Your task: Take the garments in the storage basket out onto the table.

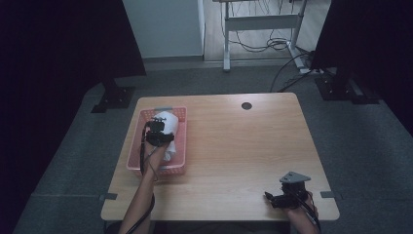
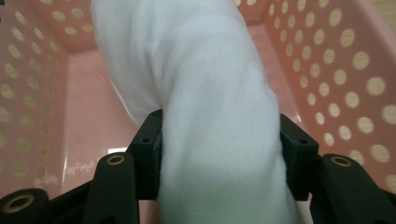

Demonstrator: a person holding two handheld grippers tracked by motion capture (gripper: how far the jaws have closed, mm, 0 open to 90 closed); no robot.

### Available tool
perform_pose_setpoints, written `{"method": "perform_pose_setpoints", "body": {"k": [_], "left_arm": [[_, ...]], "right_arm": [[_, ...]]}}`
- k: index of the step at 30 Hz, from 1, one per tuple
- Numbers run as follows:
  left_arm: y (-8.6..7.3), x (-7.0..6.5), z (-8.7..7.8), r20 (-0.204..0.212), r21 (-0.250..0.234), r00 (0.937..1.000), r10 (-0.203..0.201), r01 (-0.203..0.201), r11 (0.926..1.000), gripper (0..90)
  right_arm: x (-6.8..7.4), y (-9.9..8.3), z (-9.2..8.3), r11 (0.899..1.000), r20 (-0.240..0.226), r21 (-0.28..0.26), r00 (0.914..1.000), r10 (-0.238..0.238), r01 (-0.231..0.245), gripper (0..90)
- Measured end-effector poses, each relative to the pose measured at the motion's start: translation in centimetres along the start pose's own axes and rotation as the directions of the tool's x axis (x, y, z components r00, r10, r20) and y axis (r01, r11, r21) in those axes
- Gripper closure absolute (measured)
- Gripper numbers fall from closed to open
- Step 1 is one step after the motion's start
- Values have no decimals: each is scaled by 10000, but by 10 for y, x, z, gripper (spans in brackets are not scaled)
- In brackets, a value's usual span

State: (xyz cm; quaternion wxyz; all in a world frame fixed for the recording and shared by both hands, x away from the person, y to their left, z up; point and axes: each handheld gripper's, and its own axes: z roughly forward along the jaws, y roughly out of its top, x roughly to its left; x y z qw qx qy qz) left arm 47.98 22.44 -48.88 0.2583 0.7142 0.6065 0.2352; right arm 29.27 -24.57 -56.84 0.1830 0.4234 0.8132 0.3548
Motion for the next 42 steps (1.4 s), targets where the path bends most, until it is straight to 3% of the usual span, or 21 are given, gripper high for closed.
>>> {"method": "perform_pose_setpoints", "body": {"k": [11, 20, 28, 33, 42], "left_arm": [[6, -5, -20, 397, -522, 9988, -279, 299, 9982, 458], [20, -15, -52, 455, -1326, 9989, -82, 142, 9911, 458], [32, -36, -68, 1065, -1785, 9943, 85, 107, 9839, 458], [35, -56, -65, 1529, -1709, 9882, 75, 189, 9851, 457], [34, -90, -55, 1717, -1714, 9851, 124, 175, 9851, 457]], "right_arm": [[0, 0, 0, 10000, 0, 1, 10000, 1, -1, 34], [0, 0, 0, 10000, 0, 4, 10000, 0, 0, 34], [0, 0, 0, 10000, 0, 2, 10000, -1, 1, 34], [0, 0, 0, 10000, 0, 2, 10000, 0, 0, 34], [0, 0, 0, 10000, -3, 3, 10000, -2, 2, 34]]}}
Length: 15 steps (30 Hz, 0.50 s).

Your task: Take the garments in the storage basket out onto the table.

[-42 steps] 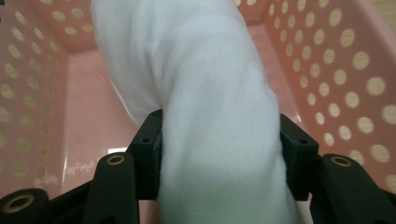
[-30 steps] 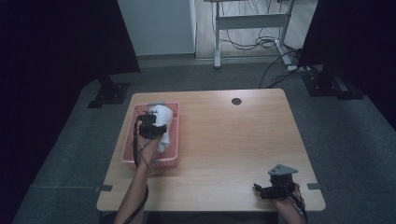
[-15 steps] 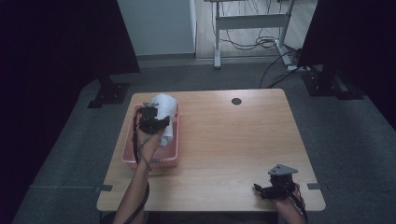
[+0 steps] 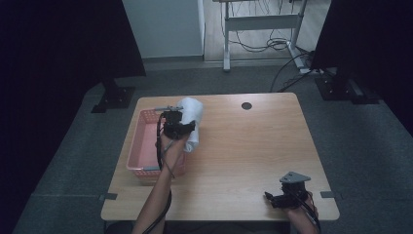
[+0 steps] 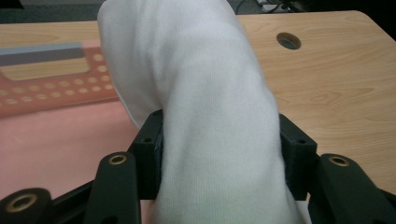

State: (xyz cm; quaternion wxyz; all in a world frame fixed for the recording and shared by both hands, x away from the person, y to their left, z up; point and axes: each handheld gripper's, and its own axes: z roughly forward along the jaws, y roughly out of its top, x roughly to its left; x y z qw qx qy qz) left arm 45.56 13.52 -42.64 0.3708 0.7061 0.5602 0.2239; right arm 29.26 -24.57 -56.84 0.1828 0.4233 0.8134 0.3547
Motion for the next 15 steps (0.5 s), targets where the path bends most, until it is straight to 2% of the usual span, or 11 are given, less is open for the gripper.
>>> {"method": "perform_pose_setpoints", "body": {"k": [7, 10, 11, 15], "left_arm": [[-7, -25, 25, -114, 401, 9999, -48, 52, 9992, 458], [-12, -34, 34, -312, 515, 9995, 55, -39, 9987, 457], [-15, -41, 43, -476, 636, 9989, 54, -24, 9980, 457], [-21, -49, 56, -655, 851, 9978, 55, 1, 9964, 456]], "right_arm": [[0, 0, 0, 10000, -6, -2, 10000, -9, 9, 34], [0, 0, 0, 10000, -15, 2, 10000, -18, 18, 34], [0, 0, 0, 10000, -17, 2, 10000, -17, 17, 34], [0, 0, 0, 10000, -23, -2, 10000, -19, 19, 34]]}}
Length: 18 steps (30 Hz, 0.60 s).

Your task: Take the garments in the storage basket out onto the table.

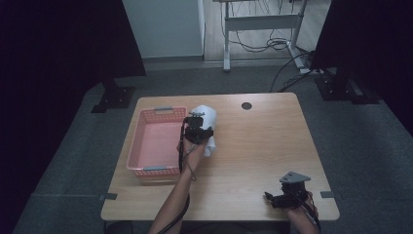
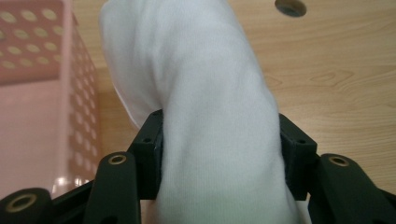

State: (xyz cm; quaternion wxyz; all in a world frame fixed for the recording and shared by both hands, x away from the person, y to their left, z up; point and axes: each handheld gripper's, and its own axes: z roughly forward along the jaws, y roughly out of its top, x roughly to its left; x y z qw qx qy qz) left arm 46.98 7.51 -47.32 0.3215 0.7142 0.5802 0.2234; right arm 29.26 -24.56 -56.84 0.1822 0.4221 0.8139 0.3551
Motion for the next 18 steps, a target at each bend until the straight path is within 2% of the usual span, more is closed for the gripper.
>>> {"method": "perform_pose_setpoints", "body": {"k": [6, 14, 18], "left_arm": [[-9, -7, 16, -180, 365, 9998, 38, -32, 9993, 455], [-13, -7, 19, -219, 498, 9995, 245, -234, 9985, 427], [-14, -7, 21, -155, 642, 9992, 368, -357, 9973, 365]], "right_arm": [[0, 0, 0, 10000, -15, -3, 10000, -6, 6, 34], [0, 0, 0, 10000, -20, -5, 10000, -11, 11, 34], [0, 0, 0, 10000, -21, -4, 10000, -14, 14, 34]]}}
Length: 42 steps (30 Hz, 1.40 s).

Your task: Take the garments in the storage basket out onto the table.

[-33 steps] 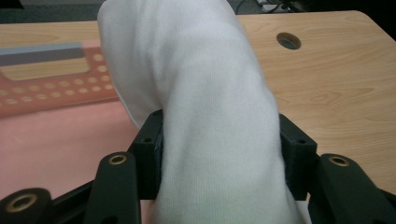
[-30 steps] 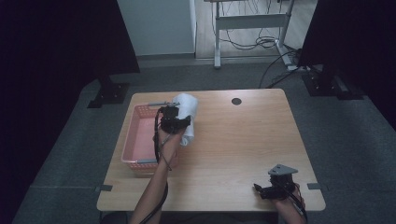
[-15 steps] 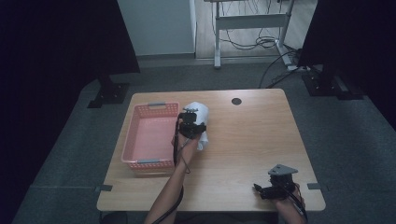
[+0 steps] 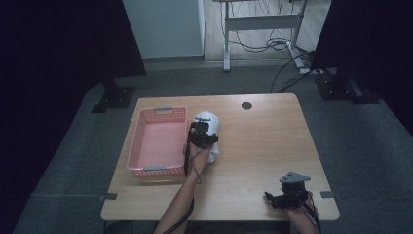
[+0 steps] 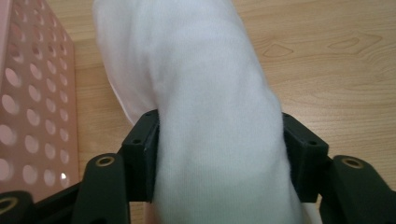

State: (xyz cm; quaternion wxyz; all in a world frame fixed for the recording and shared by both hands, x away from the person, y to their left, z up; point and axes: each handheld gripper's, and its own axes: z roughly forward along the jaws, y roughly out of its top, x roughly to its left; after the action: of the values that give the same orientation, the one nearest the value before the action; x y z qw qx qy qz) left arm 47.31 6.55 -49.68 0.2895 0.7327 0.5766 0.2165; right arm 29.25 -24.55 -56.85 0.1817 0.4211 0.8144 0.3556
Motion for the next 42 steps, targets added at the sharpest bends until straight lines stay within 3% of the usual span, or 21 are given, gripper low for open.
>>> {"method": "perform_pose_setpoints", "body": {"k": [13, 18, 42], "left_arm": [[0, 5, -2, 490, -163, 9987, 153, -145, 9998, 188], [-1, 7, -3, 403, -225, 9989, 228, -219, 9995, 117], [-3, 9, -22, 453, -792, 9970, 626, -589, 9951, 88]], "right_arm": [[0, 0, 0, 10000, 0, 0, 10000, -2, 2, 34], [0, 0, 0, 10000, 0, -12, 10000, 4, -4, 34], [0, 0, 0, 10000, 3, -12, 10000, 9, -9, 34]]}}
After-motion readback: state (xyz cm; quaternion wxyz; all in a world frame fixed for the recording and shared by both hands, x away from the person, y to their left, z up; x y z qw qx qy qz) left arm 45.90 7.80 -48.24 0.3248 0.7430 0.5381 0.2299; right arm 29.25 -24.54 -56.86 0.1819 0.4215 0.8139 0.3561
